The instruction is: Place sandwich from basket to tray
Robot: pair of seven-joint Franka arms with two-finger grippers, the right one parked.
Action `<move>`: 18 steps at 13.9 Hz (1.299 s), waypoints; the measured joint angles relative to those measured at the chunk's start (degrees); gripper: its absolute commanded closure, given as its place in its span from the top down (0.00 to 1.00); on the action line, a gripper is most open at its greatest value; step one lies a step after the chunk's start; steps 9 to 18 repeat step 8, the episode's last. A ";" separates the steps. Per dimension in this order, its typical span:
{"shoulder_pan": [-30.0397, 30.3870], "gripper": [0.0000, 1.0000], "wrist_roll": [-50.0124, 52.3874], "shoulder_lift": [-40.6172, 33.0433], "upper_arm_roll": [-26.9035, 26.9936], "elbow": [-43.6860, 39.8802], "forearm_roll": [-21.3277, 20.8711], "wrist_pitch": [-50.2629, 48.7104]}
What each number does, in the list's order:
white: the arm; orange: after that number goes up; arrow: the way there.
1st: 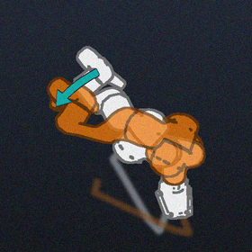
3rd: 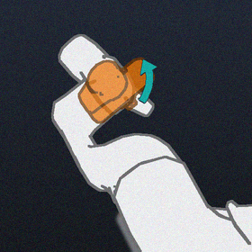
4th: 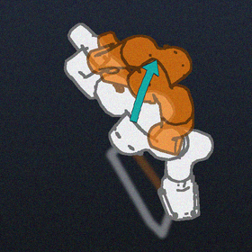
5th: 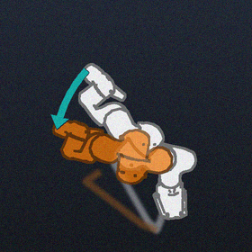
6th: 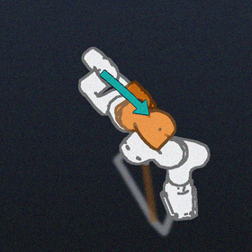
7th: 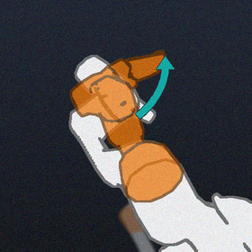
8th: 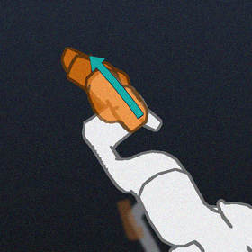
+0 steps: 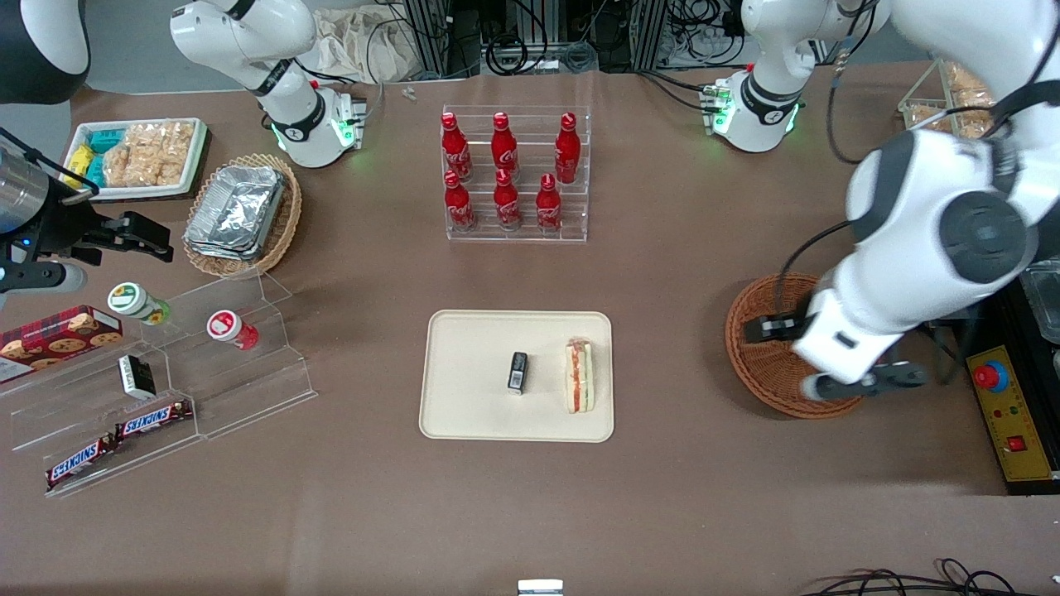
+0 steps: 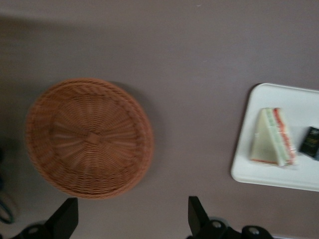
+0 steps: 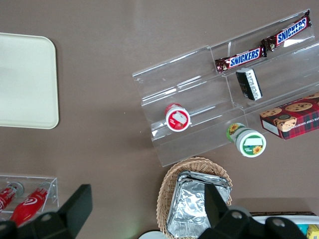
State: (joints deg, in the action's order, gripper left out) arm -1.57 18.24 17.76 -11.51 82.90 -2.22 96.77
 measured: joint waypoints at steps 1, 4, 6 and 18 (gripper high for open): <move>0.52 0.99 -4.73 -2.55 2.56 3.23 0.47 0.00; 1.19 0.99 -15.25 -8.08 8.15 10.30 1.27 0.04; 1.17 1.00 -17.22 -8.80 8.47 11.73 -0.58 0.18; 0.99 1.00 -17.32 -8.39 8.17 11.43 -2.18 0.73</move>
